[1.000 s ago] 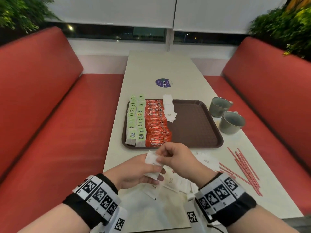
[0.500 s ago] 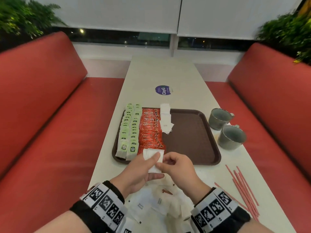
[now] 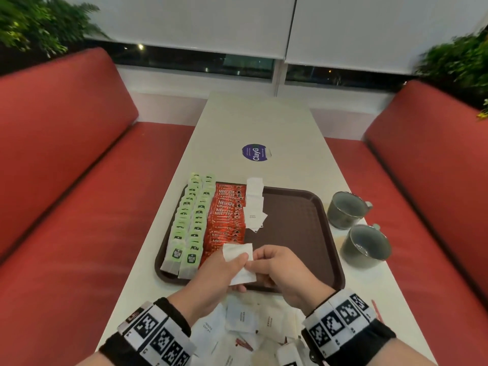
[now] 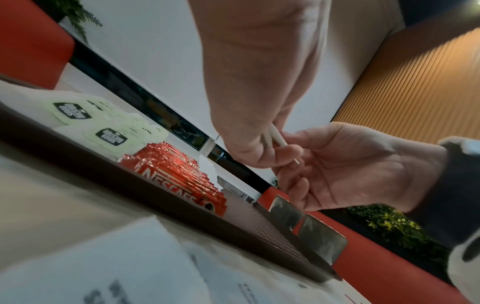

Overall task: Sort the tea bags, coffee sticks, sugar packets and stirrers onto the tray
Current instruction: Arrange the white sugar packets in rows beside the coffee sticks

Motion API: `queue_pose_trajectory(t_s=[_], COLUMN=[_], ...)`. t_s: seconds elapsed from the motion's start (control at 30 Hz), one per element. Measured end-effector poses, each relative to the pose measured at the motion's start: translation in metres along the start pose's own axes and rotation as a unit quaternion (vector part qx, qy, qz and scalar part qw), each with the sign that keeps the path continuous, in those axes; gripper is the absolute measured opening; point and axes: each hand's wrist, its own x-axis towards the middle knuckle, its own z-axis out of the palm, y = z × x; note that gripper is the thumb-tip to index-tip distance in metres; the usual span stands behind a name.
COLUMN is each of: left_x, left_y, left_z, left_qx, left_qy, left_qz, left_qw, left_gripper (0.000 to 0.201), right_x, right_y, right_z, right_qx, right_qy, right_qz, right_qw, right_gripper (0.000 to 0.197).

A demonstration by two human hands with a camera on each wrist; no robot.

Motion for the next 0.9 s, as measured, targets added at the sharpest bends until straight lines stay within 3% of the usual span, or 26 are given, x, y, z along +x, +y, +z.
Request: queue_pose_trajectory(t_s=[0.07,0.13,0.2,0.3,0.37,0.6,0.73,0.9], left_x=[0.006,0.010,0.014,0.016,0.016,0.014,0.014,0.014], left_y=[0.000,0.000,0.000,-0.003,-0.006,-0.008,-0.009,-0.013], left_z=[-0.005,-0.011,-0.019,-0.031,-0.039,-0.056,-0.063,-0.068], left_qx=[0.025,0.019,-0.003,-0.047,-0.067,-0.084,-0.088,-0.092], left_qy=[0.017,0.035,0.057,0.081,0.098,0.096,0.104,0.107], left_qz=[0.008,0.006,0.001,-0.006,-0.009,0.003,0.009,0.006], left_qw=[1.000,0.999,0.998,0.996,0.993,0.992,0.991,0.990], left_gripper=[0.018,0.015,0.015,0.014,0.014,0.013,0.012,0.012], right_x=[0.010,0.022,0.039,0.077,0.103,0.154,0.160,0.156], right_y=[-0.003,-0.008,-0.013,-0.017,-0.016,-0.006,-0.007,-0.005], right_z=[-0.002,-0.006,-0.018,-0.042,-0.053,-0.054,-0.050,-0.049], right_qx=[-0.020,-0.031,-0.017,-0.021,-0.040,-0.035,-0.084,-0.040], right_qy=[-0.035,-0.024,0.047,0.164,0.197,0.221,0.204,0.220], right_qz=[0.014,0.025,0.031,0.055,0.080,0.129,0.113,0.075], right_qw=[0.999,0.999,0.998,0.985,0.976,0.966,0.969,0.972], right_gripper=[0.023,0.031,0.029,0.007,0.013,0.008,0.014,0.011])
